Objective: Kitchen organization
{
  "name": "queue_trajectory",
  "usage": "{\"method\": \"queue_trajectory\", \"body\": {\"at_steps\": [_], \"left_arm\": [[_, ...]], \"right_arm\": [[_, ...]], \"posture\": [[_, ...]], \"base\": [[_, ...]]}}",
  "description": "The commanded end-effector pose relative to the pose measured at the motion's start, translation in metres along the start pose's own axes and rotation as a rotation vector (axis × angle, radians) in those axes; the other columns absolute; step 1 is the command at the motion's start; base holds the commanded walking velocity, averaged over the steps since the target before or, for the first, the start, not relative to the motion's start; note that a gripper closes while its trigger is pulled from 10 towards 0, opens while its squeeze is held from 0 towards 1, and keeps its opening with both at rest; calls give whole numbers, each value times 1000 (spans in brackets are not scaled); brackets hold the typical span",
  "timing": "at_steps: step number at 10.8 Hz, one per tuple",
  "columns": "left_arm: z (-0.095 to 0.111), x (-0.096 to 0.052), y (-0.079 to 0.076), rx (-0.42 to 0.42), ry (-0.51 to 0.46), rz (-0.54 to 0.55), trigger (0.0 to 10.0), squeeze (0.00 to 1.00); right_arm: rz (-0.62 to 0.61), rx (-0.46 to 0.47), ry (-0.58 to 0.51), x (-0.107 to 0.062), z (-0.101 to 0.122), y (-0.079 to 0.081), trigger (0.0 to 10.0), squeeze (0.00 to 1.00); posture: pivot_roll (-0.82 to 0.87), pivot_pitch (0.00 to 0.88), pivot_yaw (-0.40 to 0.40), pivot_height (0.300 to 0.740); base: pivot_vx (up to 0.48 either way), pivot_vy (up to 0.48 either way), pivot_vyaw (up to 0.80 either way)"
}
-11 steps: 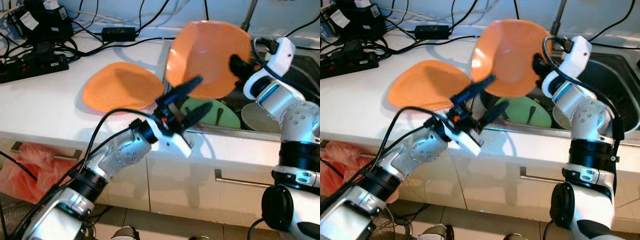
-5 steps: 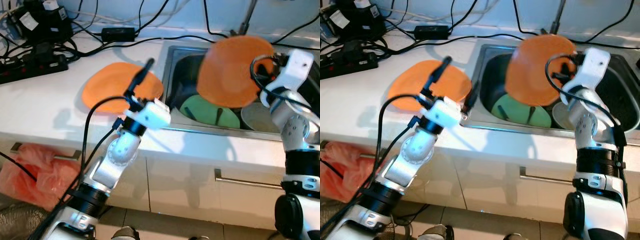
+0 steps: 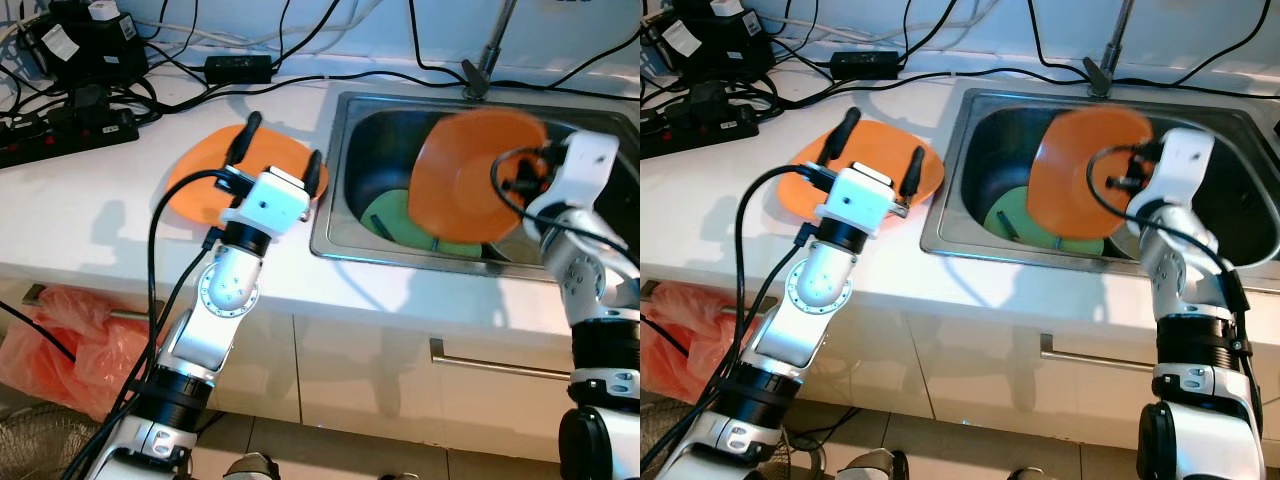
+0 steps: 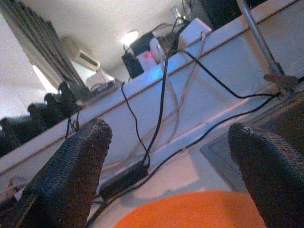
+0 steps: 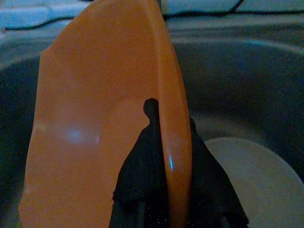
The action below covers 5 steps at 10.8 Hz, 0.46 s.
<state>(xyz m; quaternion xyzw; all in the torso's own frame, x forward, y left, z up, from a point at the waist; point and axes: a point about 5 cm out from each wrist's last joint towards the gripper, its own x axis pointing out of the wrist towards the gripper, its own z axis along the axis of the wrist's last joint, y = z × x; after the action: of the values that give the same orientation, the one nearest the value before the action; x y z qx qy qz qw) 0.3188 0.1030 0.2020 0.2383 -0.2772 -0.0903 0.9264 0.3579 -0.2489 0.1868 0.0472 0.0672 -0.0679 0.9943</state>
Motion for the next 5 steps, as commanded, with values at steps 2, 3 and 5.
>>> {"method": "queue_trajectory", "body": {"at_steps": [2,3,5], "left_arm": [[-5,-5,-6,-48,74,-24,10000,1000],[-9,-7,-10,-59,115,-46,10000,90],[-13,-7,-11,-77,152,-55,10000,0]], "right_arm": [[-12,-19,-12,-2,0,-8,0,0],[-10,-22,13,-4,-7,-11,1373,0],[-5,-48,50,-5,-16,-12,10000,0]], "posture": [[72,65,26,740],[72,61,29,740],[72,58,32,740]], "base": [[0,0,0],[0,0,0],[0,0,0]]}}
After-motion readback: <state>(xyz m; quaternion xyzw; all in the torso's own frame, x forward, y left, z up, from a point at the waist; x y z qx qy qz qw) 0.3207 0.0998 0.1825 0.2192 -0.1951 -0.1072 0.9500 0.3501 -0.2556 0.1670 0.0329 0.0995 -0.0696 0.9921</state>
